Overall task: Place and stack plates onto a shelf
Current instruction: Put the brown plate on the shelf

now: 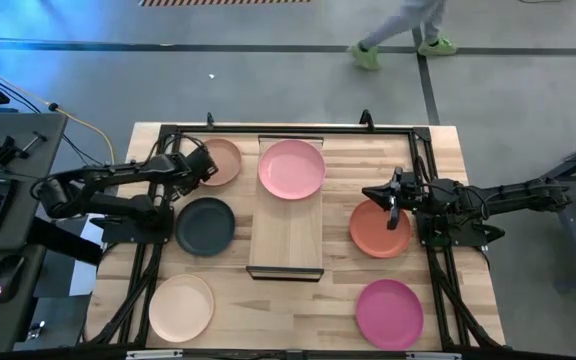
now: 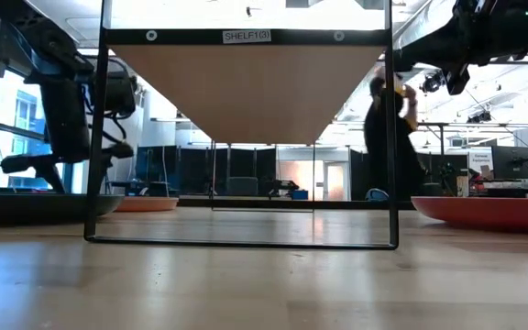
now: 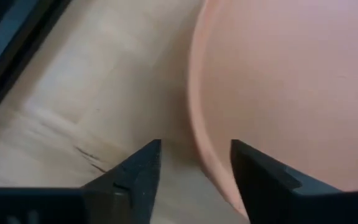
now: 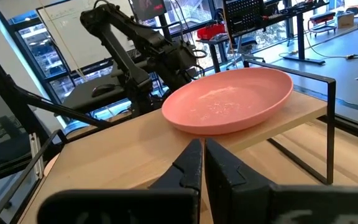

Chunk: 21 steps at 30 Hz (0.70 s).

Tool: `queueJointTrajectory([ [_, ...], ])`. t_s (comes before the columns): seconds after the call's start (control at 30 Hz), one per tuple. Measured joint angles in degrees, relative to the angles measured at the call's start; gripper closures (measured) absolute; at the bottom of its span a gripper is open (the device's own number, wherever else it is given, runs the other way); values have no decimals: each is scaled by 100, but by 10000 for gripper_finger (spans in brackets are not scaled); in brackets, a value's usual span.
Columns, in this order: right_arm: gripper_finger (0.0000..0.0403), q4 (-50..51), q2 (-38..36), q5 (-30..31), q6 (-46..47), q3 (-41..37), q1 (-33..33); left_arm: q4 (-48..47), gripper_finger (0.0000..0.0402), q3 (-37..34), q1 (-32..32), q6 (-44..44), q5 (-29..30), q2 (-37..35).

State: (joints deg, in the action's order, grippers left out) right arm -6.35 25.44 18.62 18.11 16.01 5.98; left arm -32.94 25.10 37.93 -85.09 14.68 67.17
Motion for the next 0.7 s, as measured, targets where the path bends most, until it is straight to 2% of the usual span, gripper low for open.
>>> queueJointTrajectory([
  [0.23,403,18,-1,-1,0,0,0,31,376,3,-2,-106,86,207],
  [0.27,403,16,-1,-1,0,0,0,72,388,2,0,-99,103,180],
  [0.5,403,16,1,-1,2,0,0,-33,397,-4,100,109,327,-308],
  [0.7,403,16,-1,4,96,0,0,-101,398,267,493,502,525,-1066],
])
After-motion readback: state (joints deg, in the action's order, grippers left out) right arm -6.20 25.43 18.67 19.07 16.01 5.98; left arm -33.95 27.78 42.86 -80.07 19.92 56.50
